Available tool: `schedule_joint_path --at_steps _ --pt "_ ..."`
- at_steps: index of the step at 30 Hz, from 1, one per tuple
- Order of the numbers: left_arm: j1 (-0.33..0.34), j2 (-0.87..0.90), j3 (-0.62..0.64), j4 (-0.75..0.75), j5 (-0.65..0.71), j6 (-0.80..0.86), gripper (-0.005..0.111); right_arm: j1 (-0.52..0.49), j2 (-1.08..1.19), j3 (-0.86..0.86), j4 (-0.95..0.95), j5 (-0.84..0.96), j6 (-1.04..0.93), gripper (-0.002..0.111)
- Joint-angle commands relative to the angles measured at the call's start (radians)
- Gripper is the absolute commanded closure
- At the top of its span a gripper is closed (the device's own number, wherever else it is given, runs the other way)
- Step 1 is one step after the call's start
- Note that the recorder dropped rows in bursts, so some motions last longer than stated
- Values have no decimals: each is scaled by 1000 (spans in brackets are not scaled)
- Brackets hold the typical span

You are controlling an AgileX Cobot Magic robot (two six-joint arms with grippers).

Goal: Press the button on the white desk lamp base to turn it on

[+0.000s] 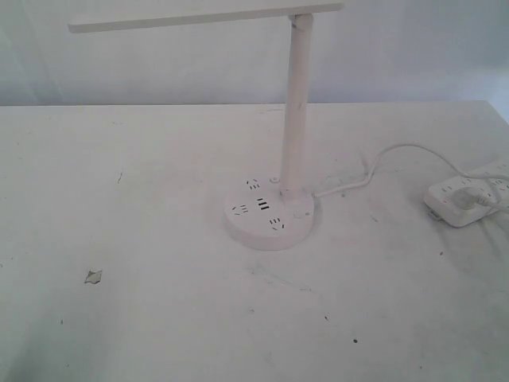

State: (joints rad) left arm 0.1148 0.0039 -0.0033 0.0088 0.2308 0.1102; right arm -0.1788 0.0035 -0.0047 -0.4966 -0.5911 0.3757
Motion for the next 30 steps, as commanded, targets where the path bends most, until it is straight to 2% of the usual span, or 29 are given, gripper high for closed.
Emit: schedule_joint_path --at_steps 1,7,20,24,30 --pt "1 -4 3 -1 1 -1 107 -7 -4 5 7 -388 239 108" --pt "1 -4 3 -1 1 -1 107 -7 -4 5 3 -630 421 108" --pt "1 -4 3 -1 1 -1 107 -7 -4 5 5 -630 529 108" --pt "1 -4 3 -1 1 -1 107 -7 -4 5 72 -630 517 108" --pt "1 -4 3 -1 1 -1 107 -7 -4 -118 115 -214 517 108"
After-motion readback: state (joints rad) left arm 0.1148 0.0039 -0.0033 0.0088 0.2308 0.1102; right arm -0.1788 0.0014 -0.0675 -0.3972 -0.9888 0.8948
